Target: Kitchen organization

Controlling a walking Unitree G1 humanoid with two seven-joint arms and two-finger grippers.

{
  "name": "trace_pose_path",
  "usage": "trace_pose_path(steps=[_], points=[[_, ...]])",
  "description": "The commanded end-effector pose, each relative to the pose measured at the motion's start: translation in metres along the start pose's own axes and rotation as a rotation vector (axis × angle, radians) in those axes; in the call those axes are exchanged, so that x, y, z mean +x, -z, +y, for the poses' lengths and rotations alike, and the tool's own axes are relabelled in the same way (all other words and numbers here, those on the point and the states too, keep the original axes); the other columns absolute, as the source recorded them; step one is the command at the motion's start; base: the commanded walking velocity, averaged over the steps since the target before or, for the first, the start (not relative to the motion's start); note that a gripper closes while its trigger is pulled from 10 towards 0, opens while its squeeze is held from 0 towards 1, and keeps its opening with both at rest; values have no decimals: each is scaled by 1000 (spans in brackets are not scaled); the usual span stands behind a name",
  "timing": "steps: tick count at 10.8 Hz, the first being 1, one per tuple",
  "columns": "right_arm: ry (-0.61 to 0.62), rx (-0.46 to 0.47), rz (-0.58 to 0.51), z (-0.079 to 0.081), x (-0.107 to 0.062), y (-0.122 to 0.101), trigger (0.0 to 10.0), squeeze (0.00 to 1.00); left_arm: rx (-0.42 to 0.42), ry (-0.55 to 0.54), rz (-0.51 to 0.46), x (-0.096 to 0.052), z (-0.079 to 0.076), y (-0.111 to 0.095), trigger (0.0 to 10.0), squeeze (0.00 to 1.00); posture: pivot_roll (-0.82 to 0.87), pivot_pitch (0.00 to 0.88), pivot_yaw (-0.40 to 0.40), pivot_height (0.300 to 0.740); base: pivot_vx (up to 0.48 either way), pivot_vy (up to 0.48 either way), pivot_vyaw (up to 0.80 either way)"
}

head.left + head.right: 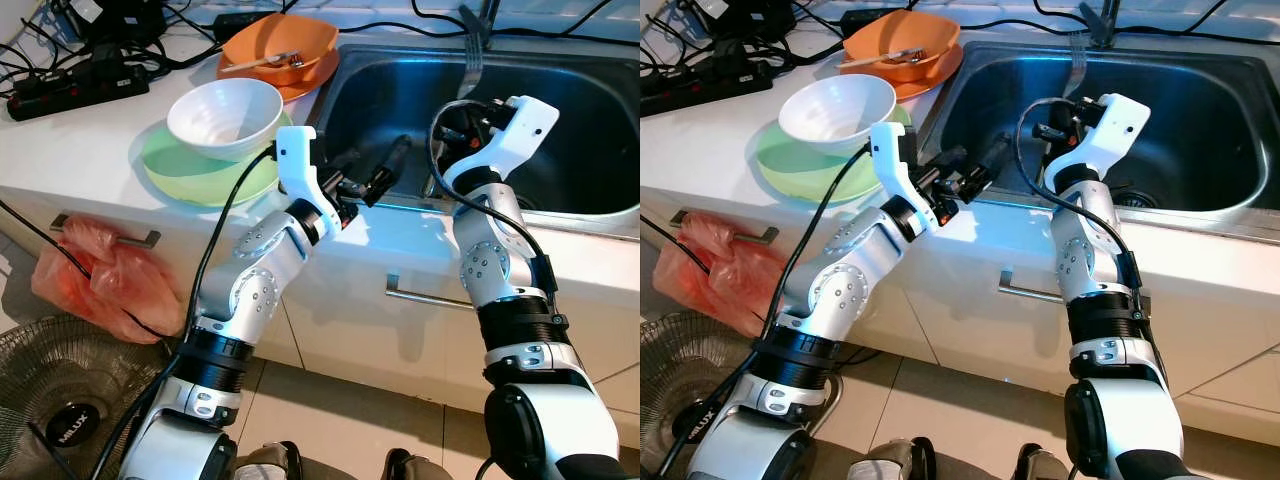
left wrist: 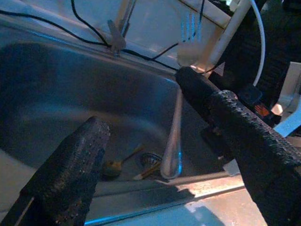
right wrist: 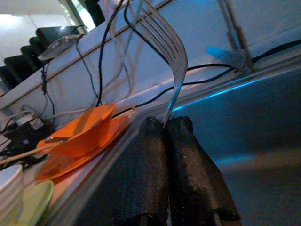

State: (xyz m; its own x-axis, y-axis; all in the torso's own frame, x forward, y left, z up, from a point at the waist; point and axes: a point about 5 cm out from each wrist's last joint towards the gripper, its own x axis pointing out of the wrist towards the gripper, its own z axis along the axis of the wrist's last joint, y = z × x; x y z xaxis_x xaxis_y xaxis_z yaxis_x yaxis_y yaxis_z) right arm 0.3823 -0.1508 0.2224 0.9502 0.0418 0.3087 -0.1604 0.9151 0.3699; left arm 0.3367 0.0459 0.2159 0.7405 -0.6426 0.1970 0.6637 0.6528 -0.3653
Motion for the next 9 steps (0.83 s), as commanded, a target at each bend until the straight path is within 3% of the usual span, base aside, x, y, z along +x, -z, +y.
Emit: trace_pose_path(steps=[1, 9], points=[[-8, -6, -2, 2, 0, 0, 0, 0, 22, 7, -15, -1, -1, -4, 10000, 1000, 56, 118, 111, 740, 0, 0, 0], [-8, -6, -2, 2, 0, 0, 0, 0, 22, 7, -15, -1, -1, -4, 10000, 1000, 56, 118, 111, 740, 0, 0, 0]])
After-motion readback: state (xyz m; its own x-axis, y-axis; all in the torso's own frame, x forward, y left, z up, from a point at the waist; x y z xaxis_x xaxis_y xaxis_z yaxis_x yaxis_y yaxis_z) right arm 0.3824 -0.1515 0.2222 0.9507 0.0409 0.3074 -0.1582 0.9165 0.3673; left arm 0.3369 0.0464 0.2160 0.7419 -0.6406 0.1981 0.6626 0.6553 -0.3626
